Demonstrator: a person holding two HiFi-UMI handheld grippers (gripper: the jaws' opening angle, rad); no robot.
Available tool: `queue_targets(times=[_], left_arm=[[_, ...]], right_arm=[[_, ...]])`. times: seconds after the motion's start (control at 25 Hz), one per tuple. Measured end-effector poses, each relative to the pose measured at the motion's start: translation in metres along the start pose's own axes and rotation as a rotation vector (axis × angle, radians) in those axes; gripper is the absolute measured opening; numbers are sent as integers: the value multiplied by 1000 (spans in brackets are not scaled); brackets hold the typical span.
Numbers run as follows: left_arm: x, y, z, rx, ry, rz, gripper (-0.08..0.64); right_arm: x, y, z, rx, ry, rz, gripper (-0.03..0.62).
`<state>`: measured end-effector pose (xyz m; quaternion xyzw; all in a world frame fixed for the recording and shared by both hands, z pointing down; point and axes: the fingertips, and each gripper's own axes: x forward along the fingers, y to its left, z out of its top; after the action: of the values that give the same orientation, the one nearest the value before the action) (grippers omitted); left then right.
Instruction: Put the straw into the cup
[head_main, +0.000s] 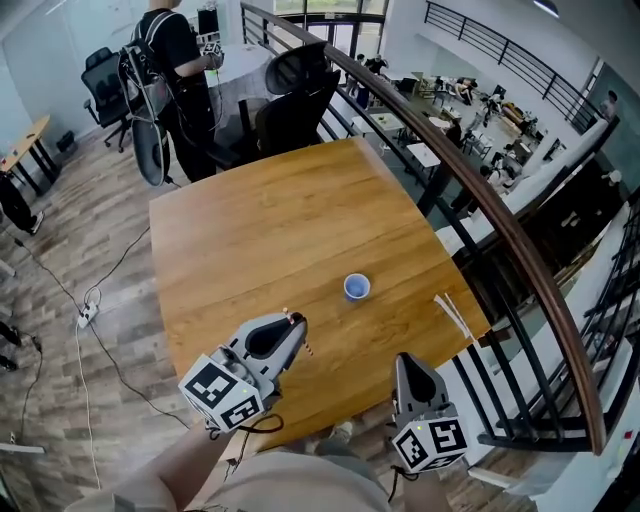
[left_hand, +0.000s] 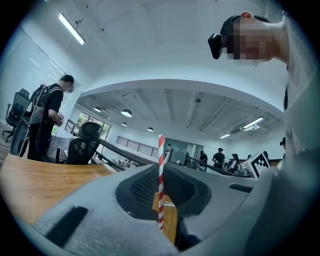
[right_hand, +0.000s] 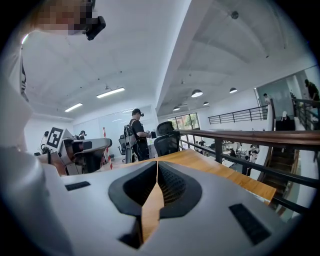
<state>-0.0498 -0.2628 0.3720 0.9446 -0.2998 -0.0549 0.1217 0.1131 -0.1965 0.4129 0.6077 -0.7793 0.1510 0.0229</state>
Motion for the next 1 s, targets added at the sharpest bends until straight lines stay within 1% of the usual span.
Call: queue_targets(times=[0.2,0.28,0.44,0.52,0.64,0.8,0.92,1.0], left_arm=[[16,-5,-1,1,5,-7,37],[24,-7,0,15,0,-11,37],[42,0,7,100,-10,-3,37],[50,4,11,127,-15,-10,37],[68,6,15,144,-26,-31,37],[101,7,18,139,-37,-77,37],[121,7,17,162,-42,-120,37],[132,10,17,172,-58,-131,37]], right_arm=[[8,-7,1,25,6,19,21],[10,-12,2,30,5,18,21],[19,-20,8,31,-3,16,21],[22,-20,13,28,-11,18,21],[27,-25,25,17,-31,21,21],[44,-35,41,-8,-47,28,21],[59,-38,47,-20,-54,29,21],[69,-41,50,-30,-58,28,21]])
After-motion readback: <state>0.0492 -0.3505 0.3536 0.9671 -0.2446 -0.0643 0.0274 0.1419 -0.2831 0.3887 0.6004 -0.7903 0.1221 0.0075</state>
